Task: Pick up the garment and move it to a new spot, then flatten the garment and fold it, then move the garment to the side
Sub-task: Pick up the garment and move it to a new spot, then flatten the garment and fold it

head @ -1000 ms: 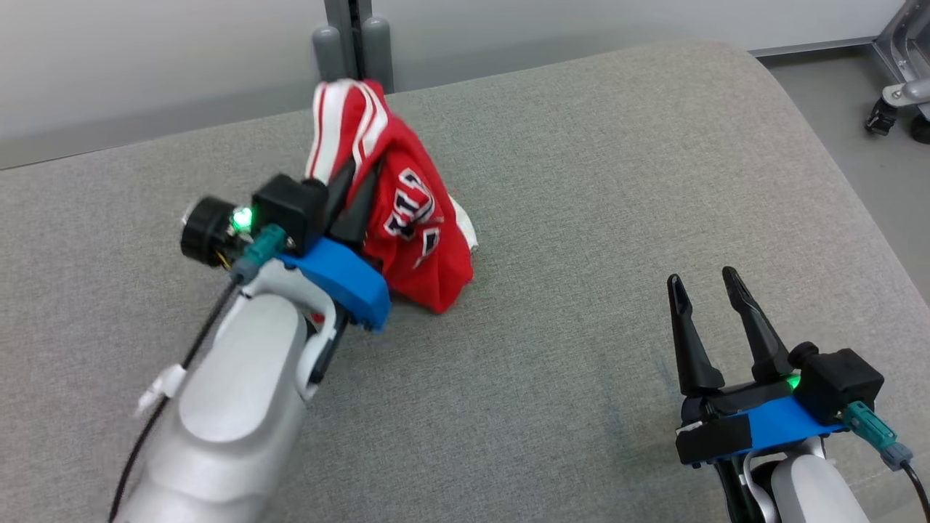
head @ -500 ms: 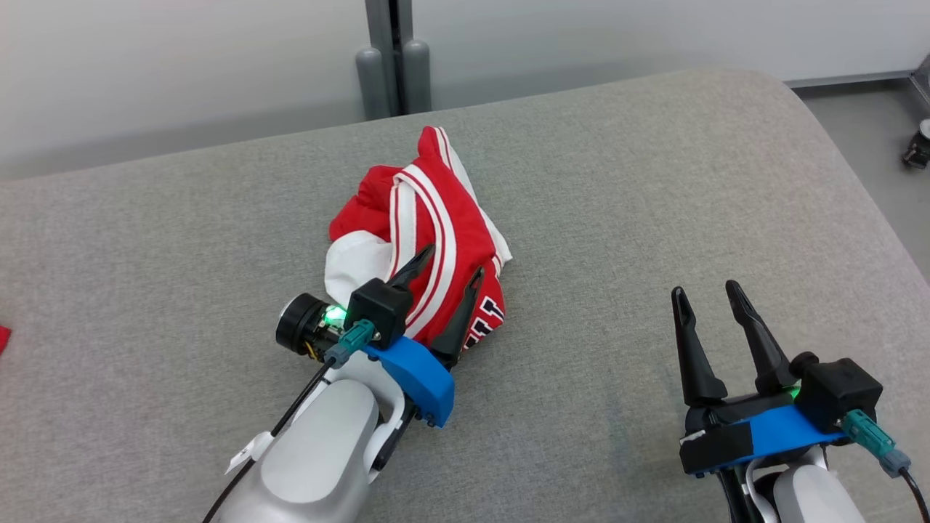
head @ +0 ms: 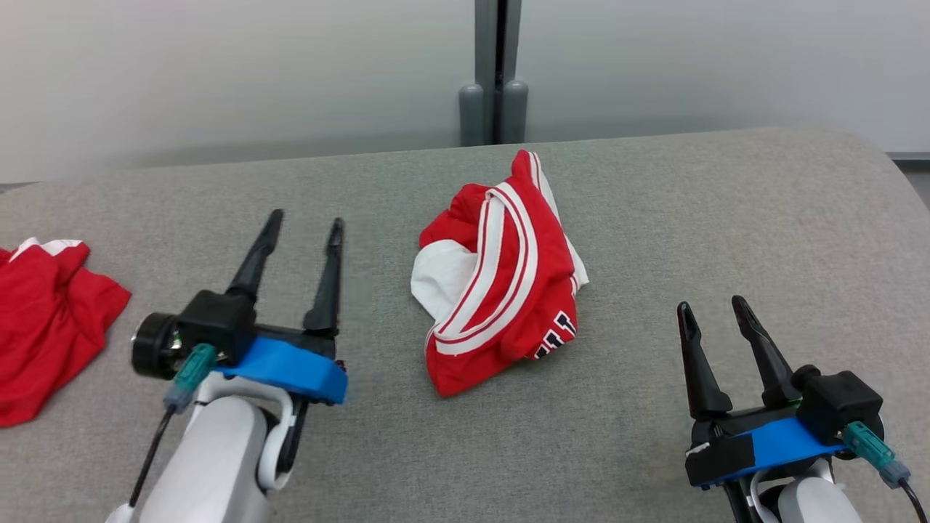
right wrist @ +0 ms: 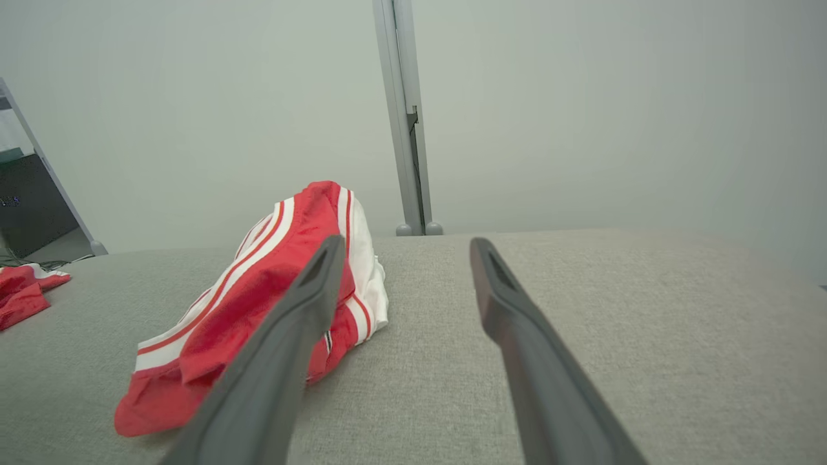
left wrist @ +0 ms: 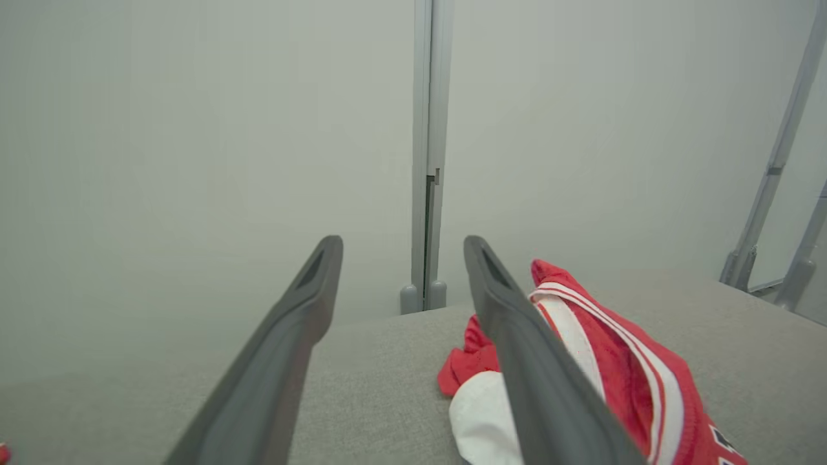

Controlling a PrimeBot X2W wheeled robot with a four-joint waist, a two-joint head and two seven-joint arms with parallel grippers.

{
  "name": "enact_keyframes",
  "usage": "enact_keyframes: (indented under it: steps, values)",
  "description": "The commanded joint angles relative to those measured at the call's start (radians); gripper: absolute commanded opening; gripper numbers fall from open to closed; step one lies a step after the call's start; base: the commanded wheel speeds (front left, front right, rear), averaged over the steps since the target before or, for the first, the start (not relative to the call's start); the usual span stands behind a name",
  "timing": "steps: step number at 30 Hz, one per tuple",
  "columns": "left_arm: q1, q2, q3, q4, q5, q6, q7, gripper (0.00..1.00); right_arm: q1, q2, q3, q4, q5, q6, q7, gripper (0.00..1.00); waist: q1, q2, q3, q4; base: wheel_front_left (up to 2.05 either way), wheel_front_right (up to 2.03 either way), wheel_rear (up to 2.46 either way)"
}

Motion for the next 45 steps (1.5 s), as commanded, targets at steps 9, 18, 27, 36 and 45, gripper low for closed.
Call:
enact_keyframes:
  steps: [9, 18, 27, 36, 45]
  values:
    - [0.168, 0.025, 0.203, -0.096, 0.051, 0.024, -0.004, 1.0, 0.023, -0.004, -0.024, 0.008, -0.017, 0.0, -0.004, 1.0, 0.0001, 0.0001, -0.026, 0.081, 0.0, 0.0, 0.0]
    - [0.29, 0.016, 0.263, -0.098, 0.123, -0.012, -0.004, 1.0, 0.049, -0.004, -0.044, 0.021, -0.025, 0.0, -0.004, 1.0, 0.0001, 0.0001, -0.064, 0.116, 0.0, 0.0, 0.0]
    - [0.346, -0.008, 0.289, -0.088, 0.164, -0.034, -0.004, 1.0, 0.066, -0.004, -0.044, 0.042, -0.027, 0.0, -0.004, 1.0, 0.0001, 0.0001, -0.086, 0.109, 0.0, 0.0, 0.0]
    - [0.351, -0.026, 0.316, -0.079, 0.185, -0.049, -0.004, 1.0, 0.071, -0.004, -0.037, 0.053, -0.02, 0.0, -0.004, 1.0, 0.0001, 0.0001, -0.091, 0.096, 0.0, 0.0, 0.0]
    - [0.354, -0.037, 0.334, -0.072, 0.201, -0.061, -0.004, 1.0, 0.072, -0.004, -0.036, 0.062, -0.019, 0.0, -0.004, 1.0, 0.0001, 0.0001, -0.095, 0.091, 0.0, 0.0, 0.0]
